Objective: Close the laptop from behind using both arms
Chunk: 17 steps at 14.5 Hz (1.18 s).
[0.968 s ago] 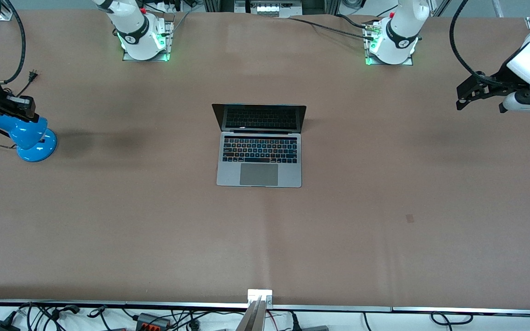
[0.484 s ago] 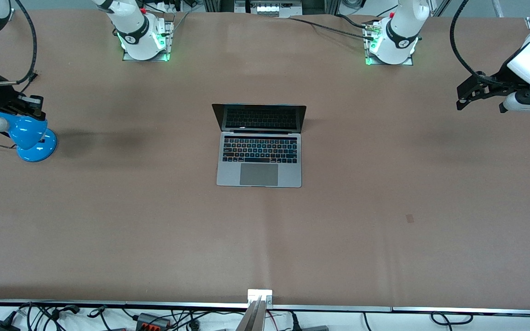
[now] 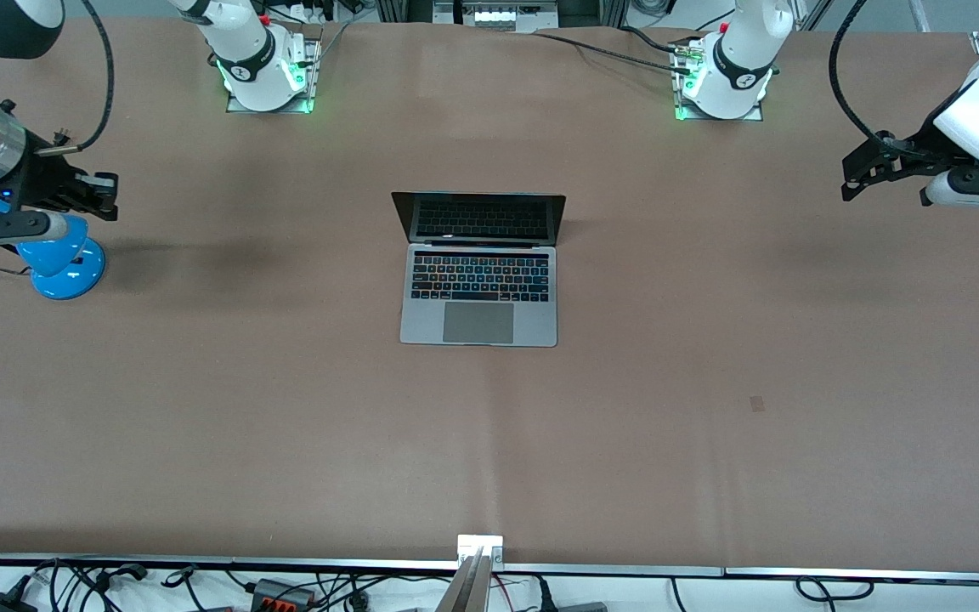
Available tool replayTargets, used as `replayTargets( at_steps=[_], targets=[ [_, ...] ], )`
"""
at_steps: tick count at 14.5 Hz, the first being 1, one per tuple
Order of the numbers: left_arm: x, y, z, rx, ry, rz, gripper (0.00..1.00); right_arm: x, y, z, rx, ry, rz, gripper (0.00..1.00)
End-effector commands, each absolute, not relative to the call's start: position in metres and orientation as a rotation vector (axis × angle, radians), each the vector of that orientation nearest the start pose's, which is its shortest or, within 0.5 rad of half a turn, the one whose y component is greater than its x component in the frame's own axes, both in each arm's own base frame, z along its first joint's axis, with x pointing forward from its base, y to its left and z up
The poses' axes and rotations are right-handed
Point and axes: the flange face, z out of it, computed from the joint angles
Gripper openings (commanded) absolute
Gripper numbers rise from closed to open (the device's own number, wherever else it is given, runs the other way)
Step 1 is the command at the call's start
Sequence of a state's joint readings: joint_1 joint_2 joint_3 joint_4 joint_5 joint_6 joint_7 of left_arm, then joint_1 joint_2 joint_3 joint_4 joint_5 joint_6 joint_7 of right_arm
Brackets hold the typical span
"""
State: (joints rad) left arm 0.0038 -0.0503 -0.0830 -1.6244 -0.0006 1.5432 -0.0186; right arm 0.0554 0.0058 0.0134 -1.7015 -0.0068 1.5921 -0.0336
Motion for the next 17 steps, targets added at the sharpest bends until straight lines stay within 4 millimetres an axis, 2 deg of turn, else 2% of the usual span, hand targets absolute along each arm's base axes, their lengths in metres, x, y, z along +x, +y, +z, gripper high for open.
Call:
replayTargets(
  at_steps=[1,3,4,6,7,8,10,12,14,15,17],
  targets=[
    [0.543,-0.043,0.612,-3.125,0.115,0.136,1.0,0.548,0.046,0.556,-3.11,-0.154,0.204,0.0],
    [0.551,-0.039,0.592,-3.126,0.096,0.235,1.0,0.549,0.059,0.551,-3.085,-0.178,0.219,0.0],
    [0.549,-0.034,0.592,-3.13,0.082,0.269,1.0,0.549,0.061,0.549,-3.073,-0.178,0.223,0.0],
    [0.553,-0.03,0.579,-3.128,0.073,0.349,1.0,0.549,0.07,0.546,-3.066,-0.195,0.234,0.0],
    [0.557,-0.029,0.579,-3.122,0.082,0.344,1.0,0.549,0.075,0.544,-3.065,-0.2,0.241,0.0],
    [0.565,-0.031,0.568,-3.116,0.082,0.369,1.0,0.549,0.079,0.541,-3.067,-0.192,0.254,0.0],
    [0.575,-0.038,0.566,-3.113,0.096,0.362,0.98,0.547,0.083,0.537,-3.068,-0.195,0.276,0.0],
    [0.574,-0.04,0.567,-3.108,0.107,0.395,0.51,0.547,0.083,0.535,-3.067,-0.192,0.281,0.0],
    [0.572,-0.045,0.564,-3.116,0.117,0.438,0.1,0.546,0.087,0.536,-3.068,-0.204,0.281,0.0],
    [0.571,-0.047,0.562,-3.114,0.124,0.452,0.01,0.544,0.094,0.535,-3.066,-0.223,0.289,0.0],
    [0.571,-0.048,0.563,-3.124,0.133,0.452,0.01,0.544,0.096,0.535,-3.066,-0.228,0.294,0.0]
  ],
)
